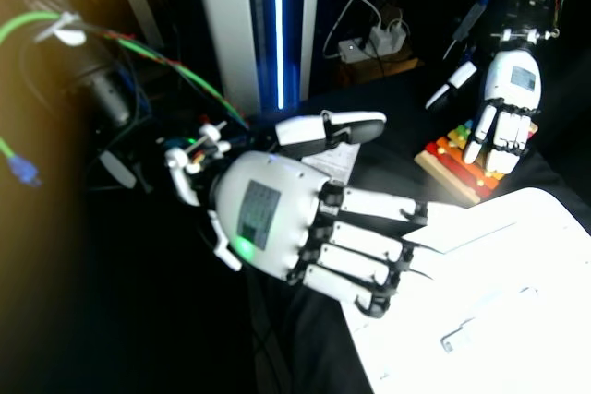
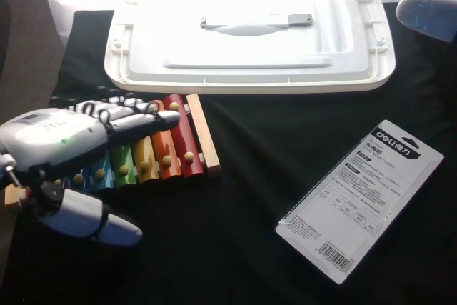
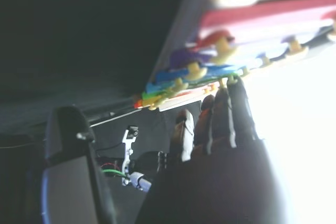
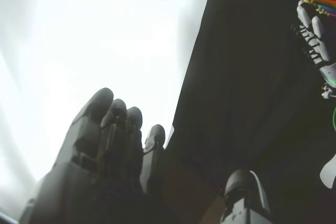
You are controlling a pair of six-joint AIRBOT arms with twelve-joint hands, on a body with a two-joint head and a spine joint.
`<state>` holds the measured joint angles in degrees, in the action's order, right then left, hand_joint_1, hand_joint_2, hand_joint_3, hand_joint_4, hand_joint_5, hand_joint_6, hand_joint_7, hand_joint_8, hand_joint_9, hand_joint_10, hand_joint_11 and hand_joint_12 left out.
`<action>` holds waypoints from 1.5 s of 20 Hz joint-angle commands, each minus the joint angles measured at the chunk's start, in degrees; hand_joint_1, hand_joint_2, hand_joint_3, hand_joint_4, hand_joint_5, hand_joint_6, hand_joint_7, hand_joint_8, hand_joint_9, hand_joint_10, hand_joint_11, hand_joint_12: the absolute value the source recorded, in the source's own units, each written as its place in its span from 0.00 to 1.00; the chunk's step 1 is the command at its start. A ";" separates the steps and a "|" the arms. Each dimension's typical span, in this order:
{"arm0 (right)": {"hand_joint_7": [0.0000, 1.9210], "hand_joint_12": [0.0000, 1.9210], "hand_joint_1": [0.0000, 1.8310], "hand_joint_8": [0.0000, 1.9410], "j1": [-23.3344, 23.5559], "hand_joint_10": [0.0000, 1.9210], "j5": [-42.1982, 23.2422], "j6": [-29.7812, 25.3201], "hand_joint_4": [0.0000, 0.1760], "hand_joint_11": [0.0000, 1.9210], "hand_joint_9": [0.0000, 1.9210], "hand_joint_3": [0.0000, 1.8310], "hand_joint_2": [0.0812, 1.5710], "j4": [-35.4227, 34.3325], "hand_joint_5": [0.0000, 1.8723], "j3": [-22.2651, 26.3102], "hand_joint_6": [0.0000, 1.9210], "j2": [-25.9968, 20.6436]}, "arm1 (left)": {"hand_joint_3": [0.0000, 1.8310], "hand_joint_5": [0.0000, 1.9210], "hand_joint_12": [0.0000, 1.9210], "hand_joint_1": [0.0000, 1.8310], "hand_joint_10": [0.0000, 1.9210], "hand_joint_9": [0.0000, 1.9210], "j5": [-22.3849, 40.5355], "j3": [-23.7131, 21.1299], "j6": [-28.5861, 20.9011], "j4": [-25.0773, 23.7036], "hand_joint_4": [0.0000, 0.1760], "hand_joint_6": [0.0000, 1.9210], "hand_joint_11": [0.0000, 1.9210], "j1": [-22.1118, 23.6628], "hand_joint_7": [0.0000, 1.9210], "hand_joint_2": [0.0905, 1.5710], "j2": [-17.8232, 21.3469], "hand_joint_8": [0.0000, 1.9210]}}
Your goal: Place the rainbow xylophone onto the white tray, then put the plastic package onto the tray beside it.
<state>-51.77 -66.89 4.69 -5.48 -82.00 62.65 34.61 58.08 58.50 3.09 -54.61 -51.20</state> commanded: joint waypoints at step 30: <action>0.15 0.33 0.23 0.00 0.41 0.00 -6.90 -0.60 0.93 0.00 0.12 0.00 0.57 -1.39 0.18 -0.05 0.00 0.09 | 0.00 0.08 0.32 0.44 0.00 0.19 -2.23 6.10 8.93 9.68 0.65 0.00 0.08 0.88 0.15 0.49 -4.94 0.00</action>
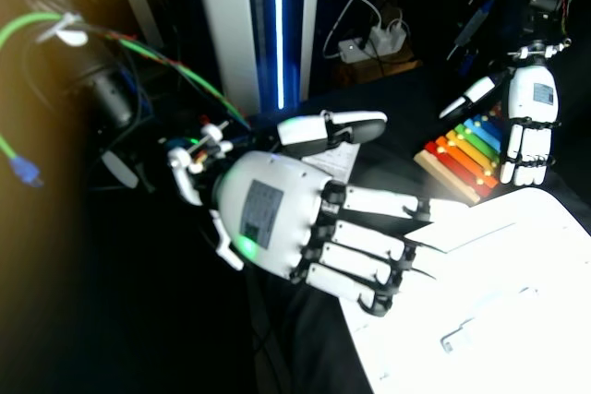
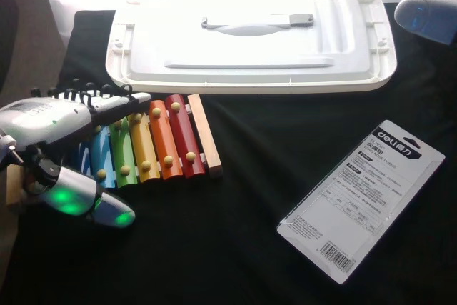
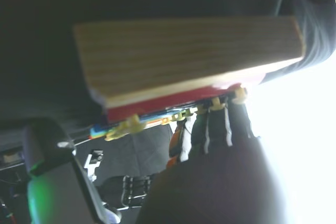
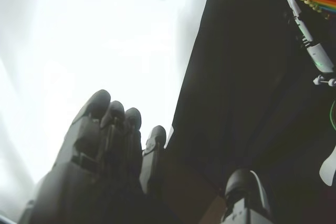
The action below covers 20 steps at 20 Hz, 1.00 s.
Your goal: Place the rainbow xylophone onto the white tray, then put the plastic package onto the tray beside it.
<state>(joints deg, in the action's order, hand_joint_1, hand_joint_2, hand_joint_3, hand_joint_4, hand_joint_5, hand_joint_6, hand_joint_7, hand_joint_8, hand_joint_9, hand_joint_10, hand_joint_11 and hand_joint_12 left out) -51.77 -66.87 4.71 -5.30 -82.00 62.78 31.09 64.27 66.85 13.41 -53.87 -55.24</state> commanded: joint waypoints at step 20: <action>0.15 0.31 0.23 0.00 0.41 0.00 -7.05 -0.62 0.84 0.00 0.11 0.00 0.56 -1.55 0.18 0.09 0.00 -0.03 | 0.00 0.40 0.69 0.74 0.72 0.40 7.07 -2.33 0.57 -0.74 0.00 0.63 0.27 -0.15 0.41 0.75 1.73 0.70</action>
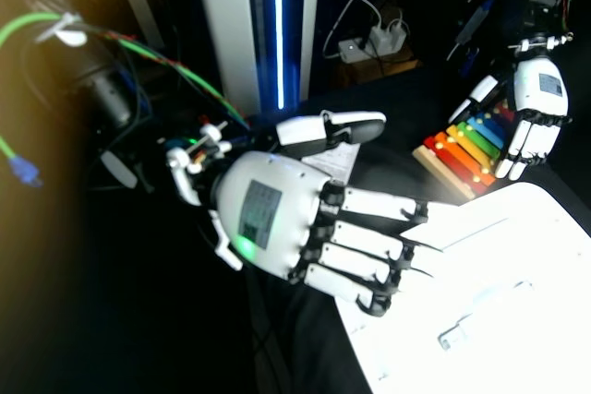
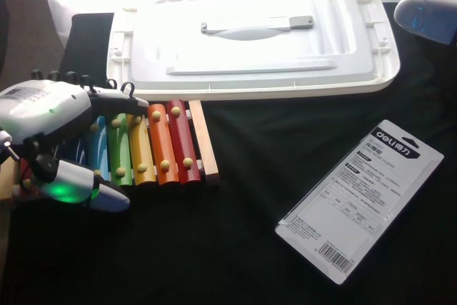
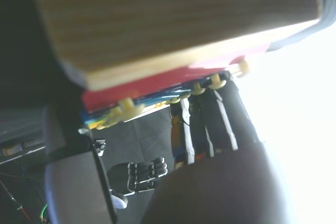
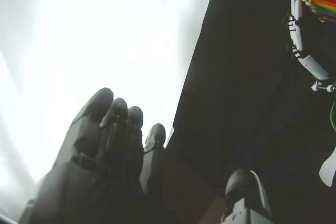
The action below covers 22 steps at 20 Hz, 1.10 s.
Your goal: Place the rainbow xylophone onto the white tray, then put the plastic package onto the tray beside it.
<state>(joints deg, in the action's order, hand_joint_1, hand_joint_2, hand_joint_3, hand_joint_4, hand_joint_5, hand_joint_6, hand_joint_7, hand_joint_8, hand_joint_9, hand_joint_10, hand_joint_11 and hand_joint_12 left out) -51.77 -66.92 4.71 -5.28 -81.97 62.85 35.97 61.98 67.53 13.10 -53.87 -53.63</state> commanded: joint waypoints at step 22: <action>0.14 0.30 0.24 0.00 0.41 0.00 -7.10 -0.62 0.84 0.00 0.10 0.00 0.54 -1.47 0.17 0.00 0.00 0.07 | 0.00 0.39 0.82 0.81 0.55 0.52 13.70 -2.46 -0.11 0.32 0.00 0.62 0.42 4.36 0.44 0.70 7.10 0.55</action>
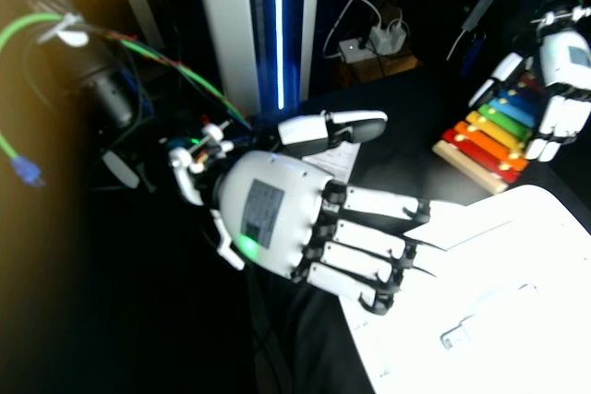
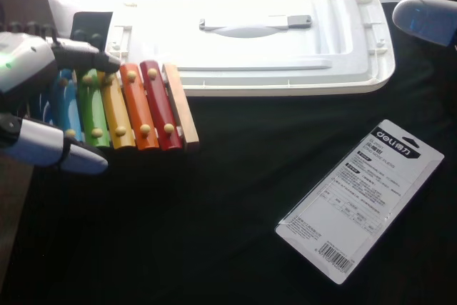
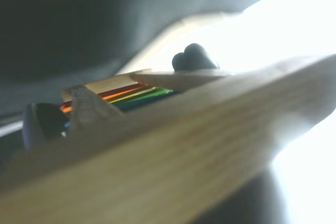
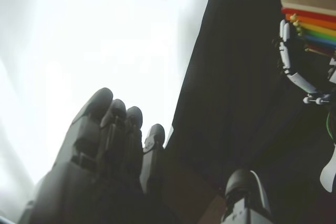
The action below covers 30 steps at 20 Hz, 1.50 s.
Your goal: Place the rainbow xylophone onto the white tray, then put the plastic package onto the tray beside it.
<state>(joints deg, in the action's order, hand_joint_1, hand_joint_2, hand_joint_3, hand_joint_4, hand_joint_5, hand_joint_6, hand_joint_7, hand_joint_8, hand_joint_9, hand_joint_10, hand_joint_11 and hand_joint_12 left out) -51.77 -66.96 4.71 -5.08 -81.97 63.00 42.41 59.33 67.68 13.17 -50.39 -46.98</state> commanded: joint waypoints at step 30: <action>0.15 0.33 0.25 0.00 1.63 0.00 -7.87 -0.72 0.71 0.00 0.12 0.00 0.57 0.05 0.16 -0.13 0.00 1.85 | 0.00 0.46 0.77 0.75 0.66 0.49 -17.66 27.00 6.43 4.04 0.00 0.47 0.35 27.89 0.47 0.70 -20.81 0.60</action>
<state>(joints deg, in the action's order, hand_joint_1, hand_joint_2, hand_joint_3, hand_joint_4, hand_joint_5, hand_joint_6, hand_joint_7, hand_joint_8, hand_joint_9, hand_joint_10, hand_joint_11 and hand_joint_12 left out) -51.22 -67.75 4.67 -3.51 -81.89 64.77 18.06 86.43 74.37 16.97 -23.68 -67.90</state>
